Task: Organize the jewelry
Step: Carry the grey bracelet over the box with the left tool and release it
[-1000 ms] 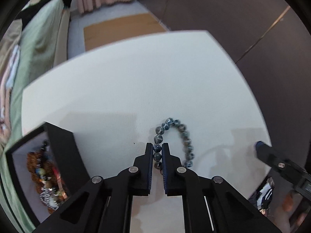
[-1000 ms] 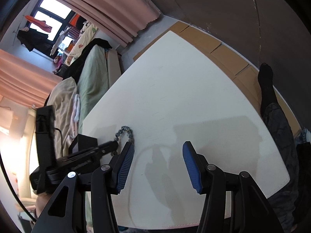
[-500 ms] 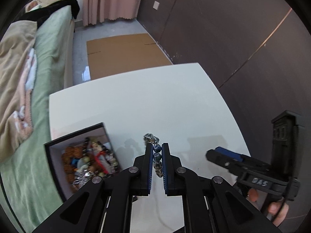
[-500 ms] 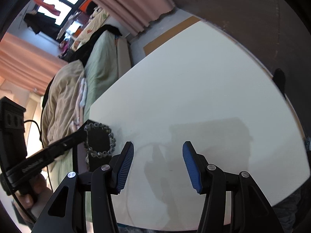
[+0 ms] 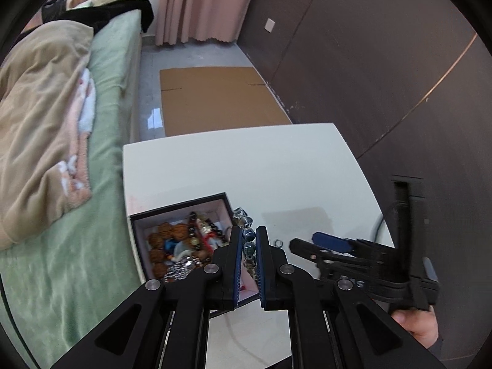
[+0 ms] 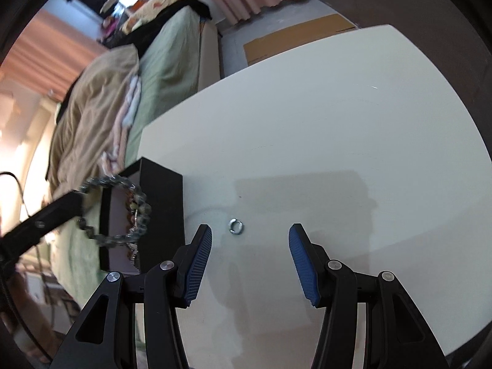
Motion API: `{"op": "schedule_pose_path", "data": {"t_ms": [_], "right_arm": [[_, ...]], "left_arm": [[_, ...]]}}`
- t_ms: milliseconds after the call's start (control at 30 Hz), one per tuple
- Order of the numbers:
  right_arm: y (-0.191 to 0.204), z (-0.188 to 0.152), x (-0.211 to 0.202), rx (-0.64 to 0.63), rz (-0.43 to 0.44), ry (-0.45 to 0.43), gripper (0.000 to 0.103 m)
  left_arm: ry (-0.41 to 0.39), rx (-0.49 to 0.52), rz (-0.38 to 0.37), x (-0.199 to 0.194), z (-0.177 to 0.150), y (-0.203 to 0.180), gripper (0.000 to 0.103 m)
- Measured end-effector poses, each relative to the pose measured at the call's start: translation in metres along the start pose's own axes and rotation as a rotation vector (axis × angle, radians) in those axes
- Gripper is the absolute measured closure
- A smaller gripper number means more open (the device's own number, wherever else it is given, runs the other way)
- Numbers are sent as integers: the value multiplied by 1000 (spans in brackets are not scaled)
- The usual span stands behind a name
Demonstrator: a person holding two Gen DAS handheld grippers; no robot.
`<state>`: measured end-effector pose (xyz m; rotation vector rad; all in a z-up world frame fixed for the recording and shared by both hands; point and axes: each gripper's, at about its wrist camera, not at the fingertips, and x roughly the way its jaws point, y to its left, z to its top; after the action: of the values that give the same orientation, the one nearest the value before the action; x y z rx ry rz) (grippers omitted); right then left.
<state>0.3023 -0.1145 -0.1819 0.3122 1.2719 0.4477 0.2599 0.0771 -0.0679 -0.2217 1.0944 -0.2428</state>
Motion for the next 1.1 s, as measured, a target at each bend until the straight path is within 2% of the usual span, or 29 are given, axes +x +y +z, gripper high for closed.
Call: {"op": "schedule_pose_path", "data": {"t_ms": [200, 300, 400, 467, 533, 667, 700, 900, 933, 967, 1000, 1033, 1067, 1100], "right_arm": [[23, 9, 19, -93, -73, 47, 52], [35, 9, 28, -158, -119, 74, 66], [44, 9, 35, -199, -174, 92, 70], [48, 9, 37, -226, -217, 103, 78], [52, 8, 39, -261, -273, 109, 90], [54, 5, 36, -286, -282, 119, 93], [54, 4, 34, -287, -275, 116, 101], [52, 2, 18, -242, -210, 85, 101], [52, 2, 14, -238, -198, 77, 101], [53, 2, 9, -234, -187, 68, 101], [53, 1, 5, -233, -183, 61, 101], [55, 1, 0, -239, -185, 51, 101], [57, 2, -1, -244, -189, 47, 101], [58, 5, -2, -242, -189, 46, 101]], "left_arm": [[-22, -22, 8, -14, -1, 14, 95], [-25, -34, 9, -18, -2, 21, 95], [-28, -46, 4, -20, -3, 27, 95], [-28, -51, 1, -20, -5, 28, 95], [-27, -55, 1, -20, -5, 30, 95], [-27, -66, -1, -19, -7, 33, 95], [-24, -67, 0, -18, -7, 33, 95], [20, -98, -21, -11, -10, 41, 92], [31, -113, -25, -9, -11, 45, 91], [36, -123, -22, -9, -11, 47, 82], [31, -131, -21, -11, -12, 50, 66], [19, -137, -23, -14, -13, 52, 57], [6, -141, -26, -17, -14, 52, 43], [-12, -144, -32, -21, -15, 54, 38]]}}
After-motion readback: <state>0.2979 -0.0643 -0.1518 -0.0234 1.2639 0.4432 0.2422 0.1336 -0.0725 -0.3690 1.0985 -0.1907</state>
